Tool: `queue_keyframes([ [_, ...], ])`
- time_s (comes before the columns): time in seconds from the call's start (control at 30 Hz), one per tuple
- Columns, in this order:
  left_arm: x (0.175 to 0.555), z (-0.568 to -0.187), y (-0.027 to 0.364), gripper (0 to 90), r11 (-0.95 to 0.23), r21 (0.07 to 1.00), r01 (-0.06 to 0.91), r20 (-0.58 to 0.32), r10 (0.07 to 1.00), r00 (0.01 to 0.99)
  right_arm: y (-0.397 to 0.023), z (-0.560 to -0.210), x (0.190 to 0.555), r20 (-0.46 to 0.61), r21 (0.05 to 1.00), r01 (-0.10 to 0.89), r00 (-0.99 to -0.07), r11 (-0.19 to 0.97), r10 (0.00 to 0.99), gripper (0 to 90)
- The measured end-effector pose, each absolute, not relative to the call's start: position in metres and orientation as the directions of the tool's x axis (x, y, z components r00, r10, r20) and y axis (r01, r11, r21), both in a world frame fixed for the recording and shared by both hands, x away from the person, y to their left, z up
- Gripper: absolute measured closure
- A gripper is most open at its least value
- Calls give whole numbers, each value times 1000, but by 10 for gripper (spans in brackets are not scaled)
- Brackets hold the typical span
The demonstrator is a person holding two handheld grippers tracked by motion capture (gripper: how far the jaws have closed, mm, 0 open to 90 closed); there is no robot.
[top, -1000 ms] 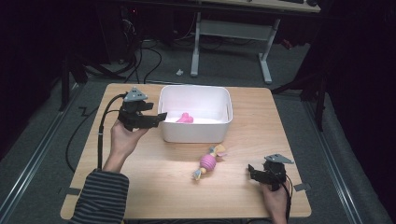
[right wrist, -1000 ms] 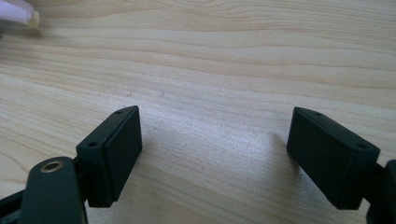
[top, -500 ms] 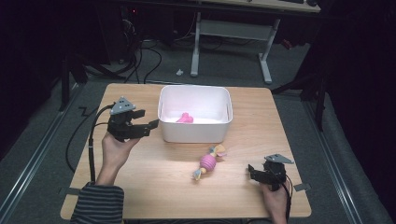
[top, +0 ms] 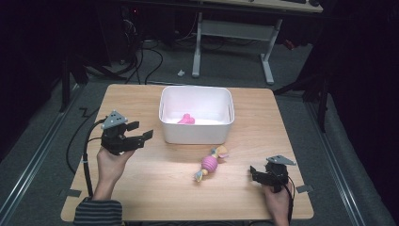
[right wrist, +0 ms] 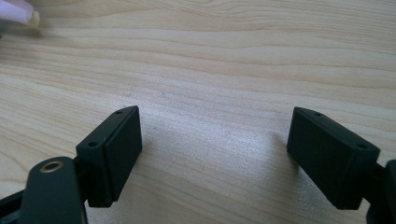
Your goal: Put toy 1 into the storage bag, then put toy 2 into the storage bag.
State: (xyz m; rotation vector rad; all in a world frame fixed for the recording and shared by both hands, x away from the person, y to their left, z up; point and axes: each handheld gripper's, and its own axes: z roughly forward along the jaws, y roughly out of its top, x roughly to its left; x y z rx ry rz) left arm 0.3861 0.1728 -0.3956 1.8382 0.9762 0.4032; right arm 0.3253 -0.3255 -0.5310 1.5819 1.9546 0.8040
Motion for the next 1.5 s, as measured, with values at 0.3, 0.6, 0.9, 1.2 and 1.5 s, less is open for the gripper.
queue_keyframes([
  [0.3,379,-412,177,332,-209,855,475,-146,781,607,-326,-531,325,-13,712,686,-202,151,979,183],
  [0.6,374,-435,169,332,-247,834,493,-124,788,603,-325,-531,325,-12,711,687,-201,150,980,183],
  [0.9,374,-459,162,330,-252,810,529,-138,796,590,-325,-531,325,-12,711,687,-202,151,979,182],
  [1.2,376,-484,158,330,-252,787,563,-142,814,563,-325,-531,325,-12,711,687,-203,151,979,182],
  [1.5,380,-508,151,329,-269,759,593,-130,830,543,-325,-531,325,-12,711,687,-203,151,979,182],
])
